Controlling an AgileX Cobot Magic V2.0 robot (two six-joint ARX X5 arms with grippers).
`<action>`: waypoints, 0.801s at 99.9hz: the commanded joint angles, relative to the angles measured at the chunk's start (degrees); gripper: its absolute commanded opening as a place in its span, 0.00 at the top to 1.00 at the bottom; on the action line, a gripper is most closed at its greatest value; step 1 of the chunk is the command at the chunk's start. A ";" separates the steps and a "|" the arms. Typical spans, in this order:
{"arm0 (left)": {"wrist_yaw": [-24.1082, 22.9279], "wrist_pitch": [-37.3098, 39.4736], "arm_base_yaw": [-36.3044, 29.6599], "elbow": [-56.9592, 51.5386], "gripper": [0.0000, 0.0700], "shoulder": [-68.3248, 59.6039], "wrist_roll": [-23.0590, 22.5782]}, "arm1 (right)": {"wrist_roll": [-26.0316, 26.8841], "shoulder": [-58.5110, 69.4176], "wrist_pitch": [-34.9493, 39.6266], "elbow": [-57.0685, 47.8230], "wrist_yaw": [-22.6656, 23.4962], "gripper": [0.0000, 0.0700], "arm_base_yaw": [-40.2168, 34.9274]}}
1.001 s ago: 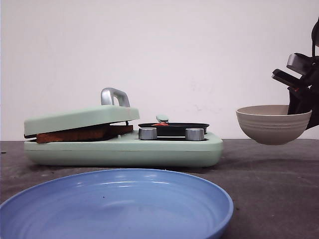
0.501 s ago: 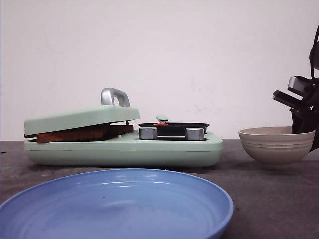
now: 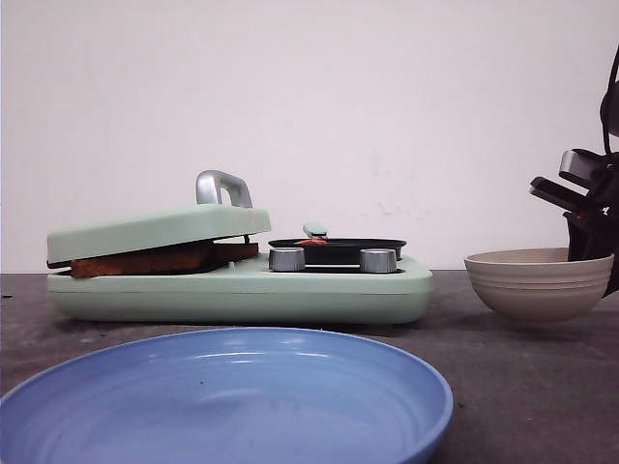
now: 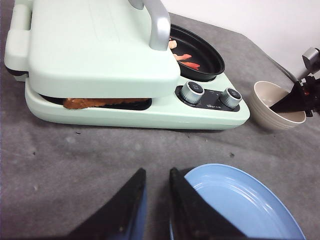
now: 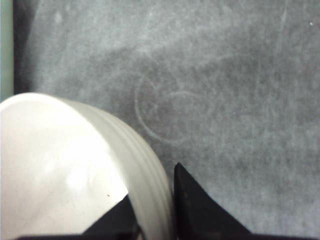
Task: Make breakfast with bread and shrimp
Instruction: 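Lower the bowl onto the table and open the right gripper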
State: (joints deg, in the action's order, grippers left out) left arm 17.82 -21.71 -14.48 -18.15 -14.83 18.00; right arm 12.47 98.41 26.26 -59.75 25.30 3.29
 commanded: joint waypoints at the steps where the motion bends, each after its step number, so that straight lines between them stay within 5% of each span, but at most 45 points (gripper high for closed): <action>1: 0.02 0.33 0.00 -0.07 1.00 -0.04 0.24 | 0.55 1.25 -0.15 -0.66 -0.02 1.00 -0.02; 56: 0.04 0.28 0.00 -0.07 1.00 -0.04 0.24 | 0.11 1.22 1.03 -0.66 -0.09 1.00 -0.04; 80: 0.04 0.28 0.00 -0.07 1.00 -0.04 0.24 | -0.79 1.22 1.29 -0.66 -0.33 0.73 -0.02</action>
State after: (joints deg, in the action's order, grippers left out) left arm 17.82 -21.85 -14.48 -18.15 -14.83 18.00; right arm 12.25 98.43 27.75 -59.75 25.23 3.29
